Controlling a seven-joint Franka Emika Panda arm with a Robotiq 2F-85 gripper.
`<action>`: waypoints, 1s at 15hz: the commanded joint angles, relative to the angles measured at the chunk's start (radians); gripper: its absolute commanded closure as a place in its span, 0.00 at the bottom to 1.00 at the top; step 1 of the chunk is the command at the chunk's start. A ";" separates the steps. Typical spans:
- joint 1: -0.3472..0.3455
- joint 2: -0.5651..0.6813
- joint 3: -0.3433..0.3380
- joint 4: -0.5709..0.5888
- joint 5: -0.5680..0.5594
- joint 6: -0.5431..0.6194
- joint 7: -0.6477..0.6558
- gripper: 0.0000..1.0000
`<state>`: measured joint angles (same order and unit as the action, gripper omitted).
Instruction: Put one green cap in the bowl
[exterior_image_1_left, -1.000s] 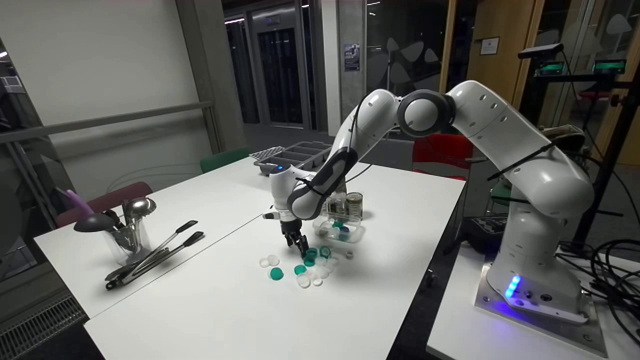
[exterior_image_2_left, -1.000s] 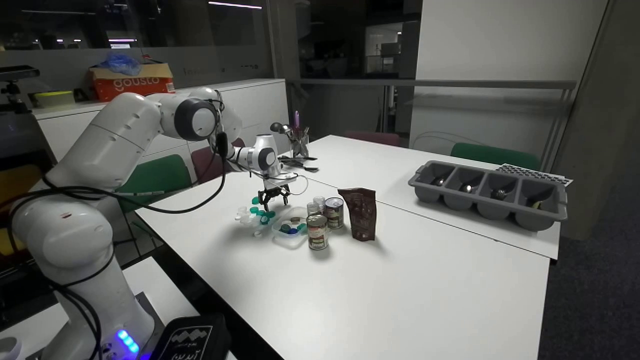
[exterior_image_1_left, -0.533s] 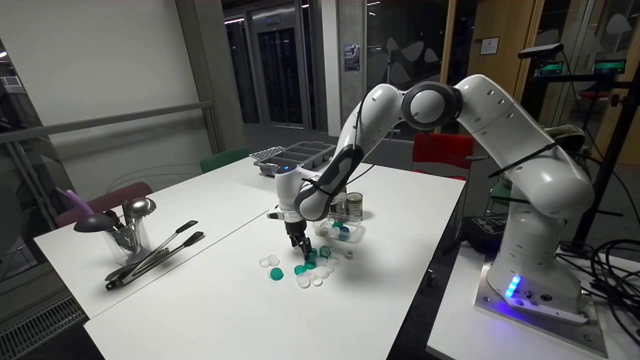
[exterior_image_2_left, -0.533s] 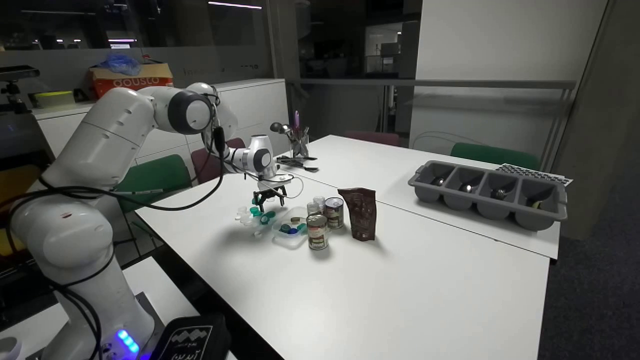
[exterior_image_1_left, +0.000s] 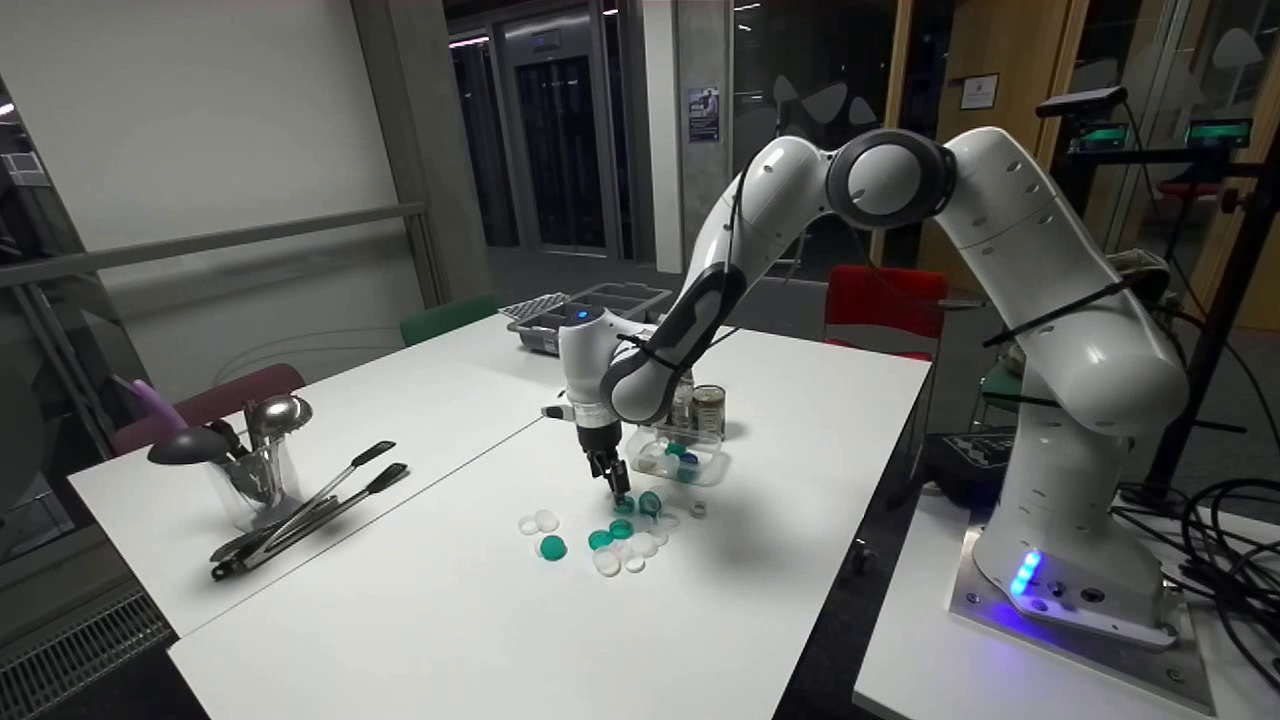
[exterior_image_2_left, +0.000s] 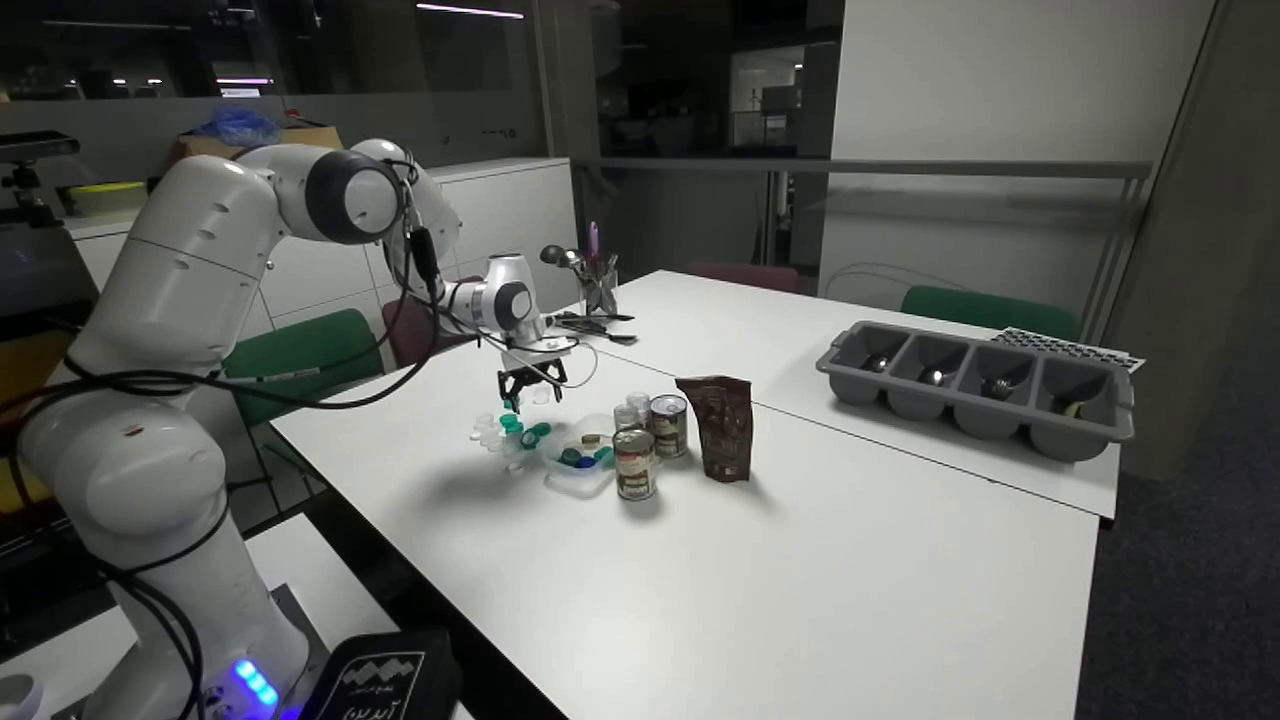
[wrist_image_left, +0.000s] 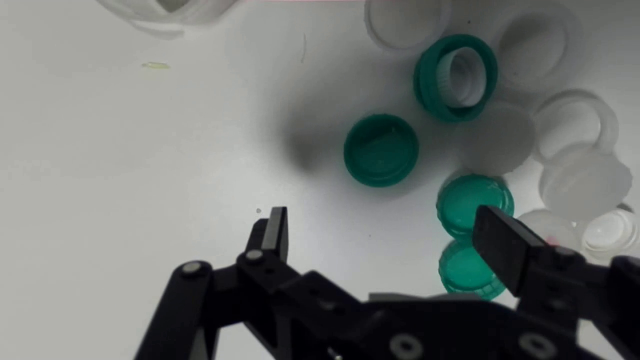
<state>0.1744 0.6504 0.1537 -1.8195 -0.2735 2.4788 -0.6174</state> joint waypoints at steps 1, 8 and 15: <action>-0.020 -0.061 0.007 -0.057 -0.012 0.011 0.027 0.00; -0.090 -0.013 0.023 -0.025 0.023 0.021 -0.024 0.00; -0.112 0.062 0.044 0.051 0.032 0.003 -0.059 0.00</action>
<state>0.0887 0.6769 0.1658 -1.8125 -0.2630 2.4788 -0.6279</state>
